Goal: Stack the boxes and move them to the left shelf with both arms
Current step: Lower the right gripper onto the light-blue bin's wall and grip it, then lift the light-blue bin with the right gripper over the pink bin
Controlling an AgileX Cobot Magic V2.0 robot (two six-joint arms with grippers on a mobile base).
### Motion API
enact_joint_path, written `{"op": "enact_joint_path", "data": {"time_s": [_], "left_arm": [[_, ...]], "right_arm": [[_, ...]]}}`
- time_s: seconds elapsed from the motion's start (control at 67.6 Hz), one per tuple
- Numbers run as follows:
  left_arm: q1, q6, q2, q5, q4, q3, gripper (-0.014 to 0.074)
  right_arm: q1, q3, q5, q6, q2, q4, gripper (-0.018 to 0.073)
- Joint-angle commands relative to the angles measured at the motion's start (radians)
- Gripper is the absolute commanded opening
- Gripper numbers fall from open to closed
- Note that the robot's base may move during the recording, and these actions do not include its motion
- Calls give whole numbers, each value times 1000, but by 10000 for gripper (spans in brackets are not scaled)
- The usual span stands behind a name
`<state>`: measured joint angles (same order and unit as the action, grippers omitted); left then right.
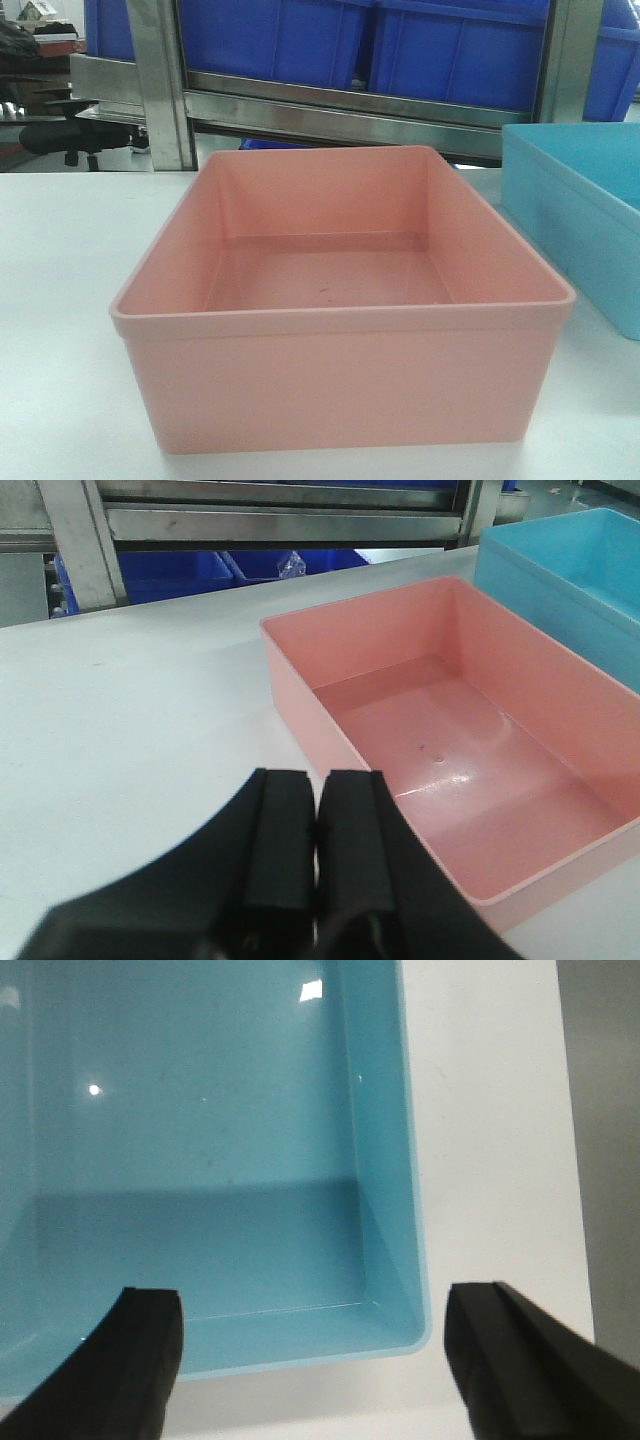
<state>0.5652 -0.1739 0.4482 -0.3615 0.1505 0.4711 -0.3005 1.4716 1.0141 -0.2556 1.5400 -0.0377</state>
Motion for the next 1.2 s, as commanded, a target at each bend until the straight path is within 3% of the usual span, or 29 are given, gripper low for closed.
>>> {"op": "enact_joint_path", "data": {"time_s": [0.0, 0.104, 0.326, 0.77, 0.873, 1.051, 1.184], "left_arm": [[5, 0, 5, 75, 8, 29, -8], [5, 0, 5, 75, 8, 29, -8], [5, 0, 7, 75, 8, 29, -8], [5, 0, 7, -11, 8, 29, -8], [5, 0, 7, -14, 8, 29, -8], [5, 0, 7, -14, 8, 29, -8], [5, 0, 7, -14, 8, 29, -8]], "right_arm": [[-48, 52, -60, -114, 25, -92, 570], [-85, 92, -96, -215, 116, -170, 570], [-107, 209, -170, -366, 285, -173, 570], [-133, 256, -224, -368, 477, -171, 561], [-145, 256, -235, -368, 483, -171, 432], [-157, 256, -248, -368, 485, -171, 48], [-158, 256, -246, -368, 496, -172, 55]]}}
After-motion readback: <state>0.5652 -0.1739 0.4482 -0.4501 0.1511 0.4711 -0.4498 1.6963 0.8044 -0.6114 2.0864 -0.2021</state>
